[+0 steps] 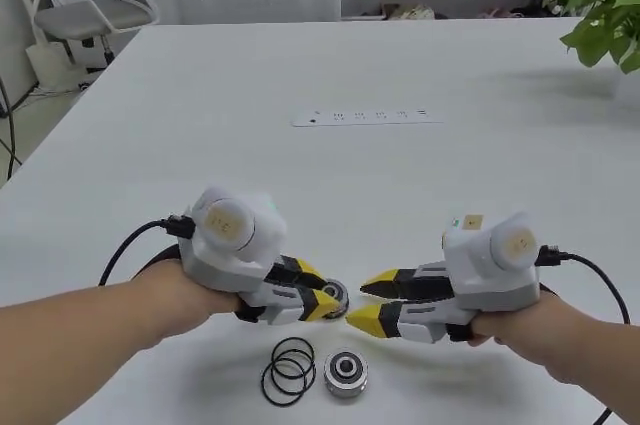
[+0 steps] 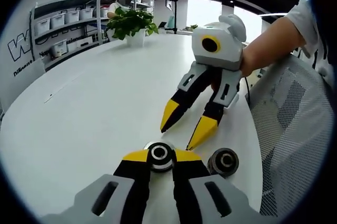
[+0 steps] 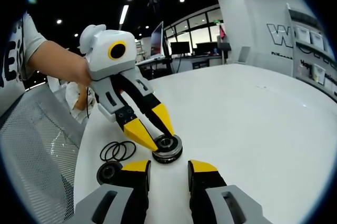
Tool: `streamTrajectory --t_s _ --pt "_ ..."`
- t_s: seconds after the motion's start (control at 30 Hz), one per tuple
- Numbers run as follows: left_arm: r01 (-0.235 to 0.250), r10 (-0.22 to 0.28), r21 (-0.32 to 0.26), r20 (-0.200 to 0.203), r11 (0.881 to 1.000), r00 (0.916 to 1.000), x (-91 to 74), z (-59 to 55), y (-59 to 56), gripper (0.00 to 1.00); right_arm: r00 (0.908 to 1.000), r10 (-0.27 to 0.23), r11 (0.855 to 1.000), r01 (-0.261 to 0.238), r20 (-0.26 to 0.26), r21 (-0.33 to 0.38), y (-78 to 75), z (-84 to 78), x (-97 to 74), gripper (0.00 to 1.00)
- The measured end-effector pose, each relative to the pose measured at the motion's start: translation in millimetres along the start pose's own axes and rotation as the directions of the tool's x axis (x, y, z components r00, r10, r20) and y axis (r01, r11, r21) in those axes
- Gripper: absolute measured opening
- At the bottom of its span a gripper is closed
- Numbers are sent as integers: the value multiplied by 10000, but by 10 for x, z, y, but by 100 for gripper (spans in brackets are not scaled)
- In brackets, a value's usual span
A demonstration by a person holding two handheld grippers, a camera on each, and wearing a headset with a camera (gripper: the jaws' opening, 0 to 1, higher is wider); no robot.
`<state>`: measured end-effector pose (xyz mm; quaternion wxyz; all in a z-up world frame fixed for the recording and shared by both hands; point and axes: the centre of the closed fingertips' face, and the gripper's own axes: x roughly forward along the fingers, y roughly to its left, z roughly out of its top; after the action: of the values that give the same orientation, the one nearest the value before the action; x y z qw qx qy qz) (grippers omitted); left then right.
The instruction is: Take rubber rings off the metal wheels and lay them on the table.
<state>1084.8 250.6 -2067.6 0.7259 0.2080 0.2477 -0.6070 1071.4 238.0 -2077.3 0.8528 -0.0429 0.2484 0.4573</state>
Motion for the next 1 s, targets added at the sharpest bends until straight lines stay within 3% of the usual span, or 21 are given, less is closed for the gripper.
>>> streamTrajectory --t_s 0.23,1.0 --pt "-124 124 173 -13 9998 9999 2 3 14 8 10000 12 10000 -12 -12 -11 11 12 14 26" --pt "-350 350 -51 -1 9994 9994 -5 1 21 8 9997 -51 10000 50 -233 -57 5 -10 126 19"
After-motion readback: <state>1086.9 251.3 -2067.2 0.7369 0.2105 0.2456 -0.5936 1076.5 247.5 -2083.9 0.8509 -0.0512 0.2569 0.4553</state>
